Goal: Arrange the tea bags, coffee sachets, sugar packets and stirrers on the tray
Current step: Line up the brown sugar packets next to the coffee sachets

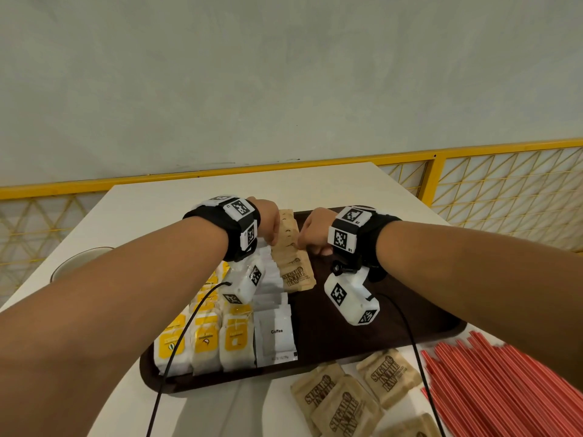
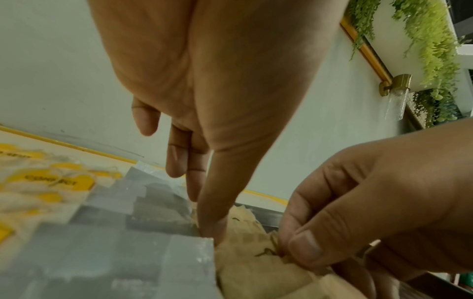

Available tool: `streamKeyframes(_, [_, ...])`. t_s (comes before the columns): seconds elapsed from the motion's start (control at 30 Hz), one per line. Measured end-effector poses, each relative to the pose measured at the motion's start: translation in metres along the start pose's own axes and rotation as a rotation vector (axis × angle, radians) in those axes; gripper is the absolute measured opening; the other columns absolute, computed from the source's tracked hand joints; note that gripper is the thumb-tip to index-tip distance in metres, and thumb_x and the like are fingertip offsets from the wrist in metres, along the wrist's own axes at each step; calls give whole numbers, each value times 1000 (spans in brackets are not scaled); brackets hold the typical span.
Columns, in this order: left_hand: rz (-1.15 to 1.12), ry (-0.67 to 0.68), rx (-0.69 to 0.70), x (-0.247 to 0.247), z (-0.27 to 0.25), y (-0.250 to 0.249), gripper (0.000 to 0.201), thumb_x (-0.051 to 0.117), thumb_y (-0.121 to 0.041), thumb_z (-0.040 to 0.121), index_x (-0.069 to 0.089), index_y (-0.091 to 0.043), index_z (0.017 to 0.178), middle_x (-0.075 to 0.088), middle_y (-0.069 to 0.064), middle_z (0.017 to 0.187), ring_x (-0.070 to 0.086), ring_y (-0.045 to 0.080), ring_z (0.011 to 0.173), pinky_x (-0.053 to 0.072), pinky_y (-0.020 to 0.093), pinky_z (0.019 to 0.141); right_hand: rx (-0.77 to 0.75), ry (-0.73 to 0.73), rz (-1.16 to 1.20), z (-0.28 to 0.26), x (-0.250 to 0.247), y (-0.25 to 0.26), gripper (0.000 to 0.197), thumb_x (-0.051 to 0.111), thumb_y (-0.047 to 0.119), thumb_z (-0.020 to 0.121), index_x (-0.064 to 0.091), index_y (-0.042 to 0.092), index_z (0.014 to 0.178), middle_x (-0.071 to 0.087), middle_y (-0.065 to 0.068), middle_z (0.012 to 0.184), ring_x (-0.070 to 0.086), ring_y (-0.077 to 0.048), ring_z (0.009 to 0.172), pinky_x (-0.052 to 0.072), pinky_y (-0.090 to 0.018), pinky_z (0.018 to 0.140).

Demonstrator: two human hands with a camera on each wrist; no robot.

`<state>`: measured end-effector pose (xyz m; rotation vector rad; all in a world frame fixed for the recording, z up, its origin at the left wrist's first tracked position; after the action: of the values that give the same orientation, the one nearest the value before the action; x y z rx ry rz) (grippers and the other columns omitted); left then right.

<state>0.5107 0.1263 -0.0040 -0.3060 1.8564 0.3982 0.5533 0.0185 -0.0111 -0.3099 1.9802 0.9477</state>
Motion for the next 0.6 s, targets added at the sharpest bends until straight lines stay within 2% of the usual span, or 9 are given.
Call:
streamKeyframes(0.1, [14, 1, 15, 0, 1, 1, 15, 66, -23, 86, 71, -16, 98, 62, -4, 91, 54, 14, 86, 42, 27, 84, 28, 13, 66, 4, 2, -4, 27, 66, 20, 87, 70, 0, 105, 66, -11, 83, 59, -21, 75, 52, -31, 80])
streamKeyframes(0.23, [-14, -14, 28, -1, 0, 2, 15, 67, -23, 86, 71, -15, 98, 62, -4, 91, 53, 14, 86, 40, 27, 81, 49, 27, 112, 7, 4, -8, 26, 65, 17, 88, 69, 0, 107, 68, -14, 89, 60, -22, 79, 52, -36, 89])
streamKeyframes(0.37, [-36, -19, 19, -3, -1, 3, 16, 67, -24, 86, 72, -15, 99, 64, -3, 94, 54, 14, 86, 41, 27, 82, 70, -2, 136, 8, 3, -9, 29, 65, 16, 86, 68, -2, 110, 70, -19, 106, 61, -23, 83, 50, -38, 92])
streamKeyframes(0.47, [-43, -26, 2, -4, -4, 3, 20, 67, -27, 86, 72, -14, 101, 63, -2, 93, 54, 15, 85, 40, 27, 81, 92, 4, 189, 9, 4, -9, 30, 64, 13, 87, 67, -3, 112, 69, -20, 108, 63, -24, 86, 51, -38, 93])
streamKeyframes(0.6, [-101, -65, -26, -8, -7, 4, 24, 69, -31, 85, 72, -14, 102, 67, 1, 101, 57, 17, 90, 41, 26, 75, 108, 2, 226, 10, 5, -11, 25, 65, 13, 87, 68, -2, 107, 71, -18, 102, 63, -23, 83, 53, -38, 91])
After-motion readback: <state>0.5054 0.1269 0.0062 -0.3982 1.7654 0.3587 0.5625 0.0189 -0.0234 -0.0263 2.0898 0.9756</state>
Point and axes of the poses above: each hand's wrist, its own z-axis towards the middle knuckle, its own x-axis out of the palm, y = z × x, the point moved 7 cm from there along z, towards the middle knuckle
